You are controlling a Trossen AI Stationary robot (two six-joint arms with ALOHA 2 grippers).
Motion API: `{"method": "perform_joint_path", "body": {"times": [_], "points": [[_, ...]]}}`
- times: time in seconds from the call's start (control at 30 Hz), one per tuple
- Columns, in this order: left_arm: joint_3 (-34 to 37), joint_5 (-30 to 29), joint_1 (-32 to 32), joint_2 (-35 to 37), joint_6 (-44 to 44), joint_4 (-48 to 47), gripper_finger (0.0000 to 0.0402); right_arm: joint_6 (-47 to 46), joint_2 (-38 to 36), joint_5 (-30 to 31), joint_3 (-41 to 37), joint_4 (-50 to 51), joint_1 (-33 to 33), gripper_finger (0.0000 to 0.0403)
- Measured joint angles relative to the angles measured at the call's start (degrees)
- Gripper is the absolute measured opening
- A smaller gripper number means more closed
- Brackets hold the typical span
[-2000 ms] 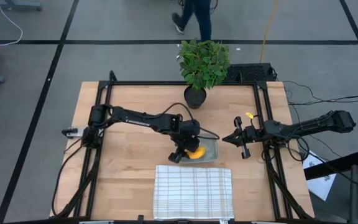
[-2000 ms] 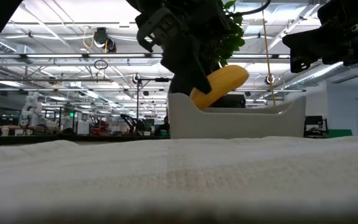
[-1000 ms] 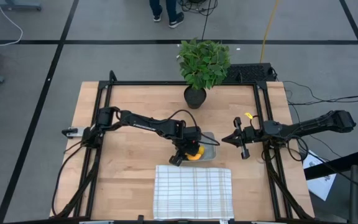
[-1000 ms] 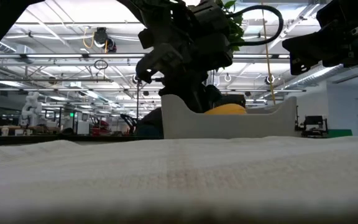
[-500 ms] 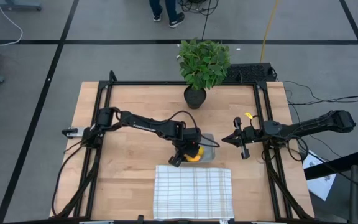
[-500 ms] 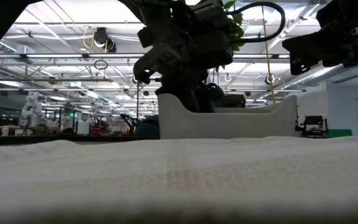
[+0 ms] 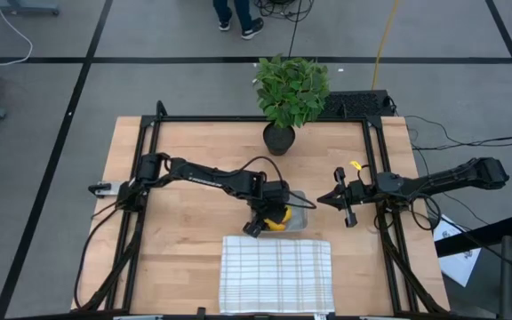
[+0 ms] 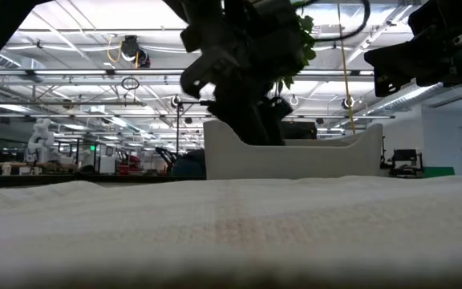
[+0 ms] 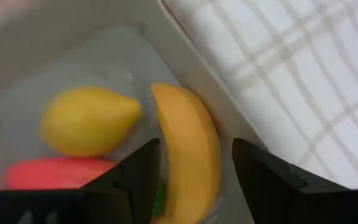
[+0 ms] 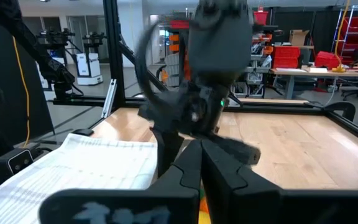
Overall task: Pick and placing Produce into tupperware
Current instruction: Return to Home Position
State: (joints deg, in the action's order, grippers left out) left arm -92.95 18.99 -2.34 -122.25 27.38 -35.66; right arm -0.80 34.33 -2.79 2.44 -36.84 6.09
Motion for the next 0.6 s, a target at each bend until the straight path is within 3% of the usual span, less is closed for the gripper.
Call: {"method": "perform_joint_path", "body": {"times": [0.23, 0.43, 0.6], "points": [[-7.7, -4.8, -1.4, 0.1, 1.3, -8.1, 0.0200, 0.0, 0.0, 0.0, 0.0, -0.2, 0.0, 0.0000], [-15.1, -13.4, -2.8, 0.2, 2.6, -16.1, 0.0195, -0.5, 0.0, 0.0, 0.0, -0.2, 0.0, 0.0000], [-18.4, -16.9, -3.1, 0.2, 4.7, -20.3, 0.0134, -0.5, 0.0, 0.0, 0.0, -0.2, 0.0, 0.0000]]}}
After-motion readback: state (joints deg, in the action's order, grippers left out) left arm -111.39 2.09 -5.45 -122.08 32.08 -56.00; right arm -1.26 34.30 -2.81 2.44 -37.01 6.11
